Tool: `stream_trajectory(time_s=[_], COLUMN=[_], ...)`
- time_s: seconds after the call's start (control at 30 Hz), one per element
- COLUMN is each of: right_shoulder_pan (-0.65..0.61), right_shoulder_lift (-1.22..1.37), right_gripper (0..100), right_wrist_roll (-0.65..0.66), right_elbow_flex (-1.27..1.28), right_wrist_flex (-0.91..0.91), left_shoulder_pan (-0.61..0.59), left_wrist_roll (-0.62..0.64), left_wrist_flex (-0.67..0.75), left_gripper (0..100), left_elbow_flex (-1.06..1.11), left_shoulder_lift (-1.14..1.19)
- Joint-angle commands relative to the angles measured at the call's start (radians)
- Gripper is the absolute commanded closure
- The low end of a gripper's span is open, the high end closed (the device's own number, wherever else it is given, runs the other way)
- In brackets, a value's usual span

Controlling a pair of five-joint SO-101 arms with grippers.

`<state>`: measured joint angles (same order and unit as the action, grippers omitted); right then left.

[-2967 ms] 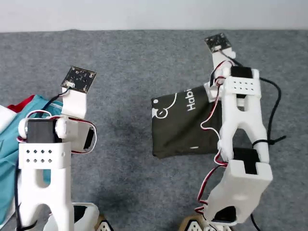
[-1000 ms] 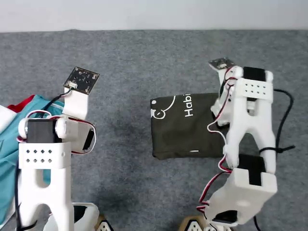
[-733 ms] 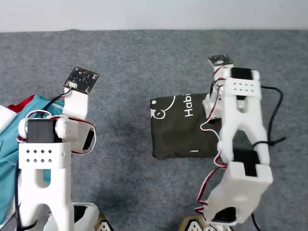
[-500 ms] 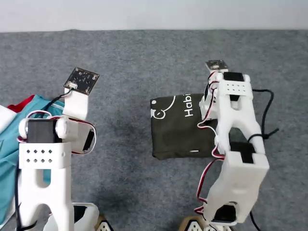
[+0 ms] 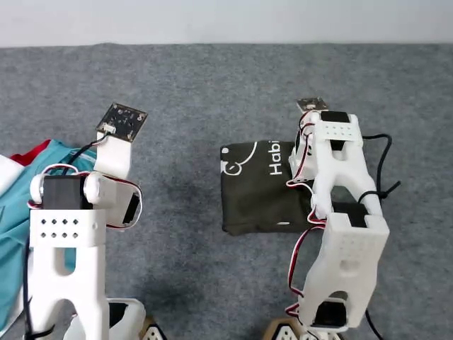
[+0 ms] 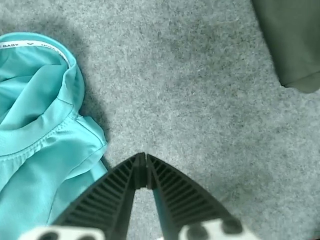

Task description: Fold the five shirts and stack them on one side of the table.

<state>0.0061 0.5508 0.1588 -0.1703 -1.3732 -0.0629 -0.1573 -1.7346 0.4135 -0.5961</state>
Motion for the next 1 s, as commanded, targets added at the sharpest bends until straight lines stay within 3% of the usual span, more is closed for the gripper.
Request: stream_trajectory(time_s=[0.0, 0.2, 0.5, 0.73, 0.97], right_shoulder_pan=[0.01, 0.077, 0.151, 0.104, 0.097], right_shoulder_lift=[-0.119, -0.232, -0.191, -0.162, -0.136], right_gripper=[98.9, 98.8, 98.8, 98.8, 94.7], right_wrist_roll=[0.057, 0.39, 0.947, 1.132, 1.135], right_elbow_flex=[-0.018, -0.02, -0.02, -0.018, -0.018], right_wrist_flex=[-0.042, -0.022, 0.236, 0.467, 0.492], left_shoulder_pan=[-0.005, -0.005, -0.005, -0.005, -0.005], left_wrist_roll=[-0.008, -0.008, -0.008, -0.008, -0.008], left_wrist_flex=[-0.008, -0.008, -0.008, -0.009, -0.009], left_gripper=[100, 100, 100, 100, 100], left_elbow_flex=[-0.004, -0.007, -0.007, -0.007, -0.008], left_shoulder_lift=[-0.026, -0.026, -0.026, -0.026, -0.026])
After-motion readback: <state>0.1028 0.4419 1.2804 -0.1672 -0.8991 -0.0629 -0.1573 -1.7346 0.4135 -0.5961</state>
